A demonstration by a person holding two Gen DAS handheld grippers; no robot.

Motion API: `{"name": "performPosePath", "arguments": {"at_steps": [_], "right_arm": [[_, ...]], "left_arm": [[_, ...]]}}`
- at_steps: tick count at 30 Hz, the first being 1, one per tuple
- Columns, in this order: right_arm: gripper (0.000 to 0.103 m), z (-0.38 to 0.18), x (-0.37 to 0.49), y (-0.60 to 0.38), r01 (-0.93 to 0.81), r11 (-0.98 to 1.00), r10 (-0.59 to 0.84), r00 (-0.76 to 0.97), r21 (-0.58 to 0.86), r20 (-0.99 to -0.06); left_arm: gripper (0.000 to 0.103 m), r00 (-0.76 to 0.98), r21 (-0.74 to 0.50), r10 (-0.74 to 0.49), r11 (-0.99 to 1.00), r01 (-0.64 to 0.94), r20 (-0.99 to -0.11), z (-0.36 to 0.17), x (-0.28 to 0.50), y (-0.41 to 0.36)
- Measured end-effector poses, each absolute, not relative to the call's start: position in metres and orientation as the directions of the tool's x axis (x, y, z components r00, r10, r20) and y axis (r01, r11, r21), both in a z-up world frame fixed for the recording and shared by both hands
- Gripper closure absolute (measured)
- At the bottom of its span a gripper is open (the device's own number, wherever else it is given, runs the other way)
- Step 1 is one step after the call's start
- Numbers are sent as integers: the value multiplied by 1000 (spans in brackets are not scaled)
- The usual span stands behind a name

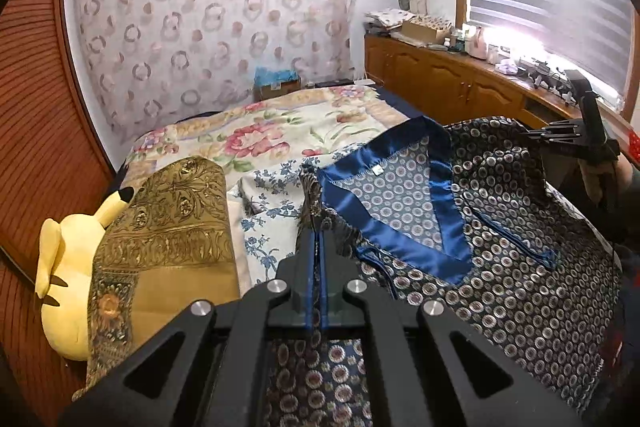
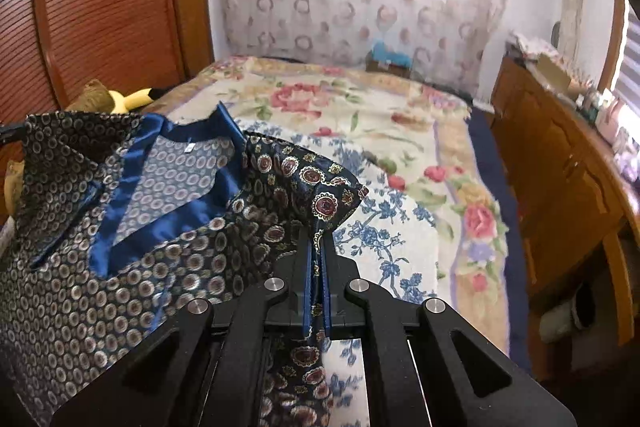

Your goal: Fold small clothes

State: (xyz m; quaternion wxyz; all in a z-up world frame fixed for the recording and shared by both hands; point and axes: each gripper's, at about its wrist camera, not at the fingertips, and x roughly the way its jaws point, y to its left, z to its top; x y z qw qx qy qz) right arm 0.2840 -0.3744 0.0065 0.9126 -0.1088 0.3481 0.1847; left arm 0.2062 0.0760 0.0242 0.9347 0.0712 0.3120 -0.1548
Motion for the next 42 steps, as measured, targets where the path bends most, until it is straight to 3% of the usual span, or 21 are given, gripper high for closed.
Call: {"name": "performPosePath", "arguments": {"at_steps": [7, 14, 24, 36, 39, 42], "right_arm": [[102, 23, 254, -379, -407, 911, 272, 718, -68, -641], [102, 26, 184, -402, -413, 910, 311, 724, -26, -616], [102, -12, 67, -427, -424, 905, 340, 661, 40, -669], [102, -19, 7, -447, -415, 907, 345, 626, 75, -700], [101, -21, 4, -446, -432, 898, 356, 603, 82, -714], [87, -14, 2, -446, -422, 905, 332, 624, 52, -707]], "left_arm": [[103, 779, 23, -264, 942, 336, -569, 38, 176, 81], [103, 794, -25, -270, 951, 307, -545, 22, 92, 102], [103, 756, -148, -207, 978, 146, -621, -52, -3, 154], [103, 789, -152, -149, 986, 71, -596, -37, -49, 179], [103, 793, -127, -126, 990, 62, -597, -32, -52, 178], [98, 805, -112, -115, 992, 60, -582, -23, -53, 177]]}}
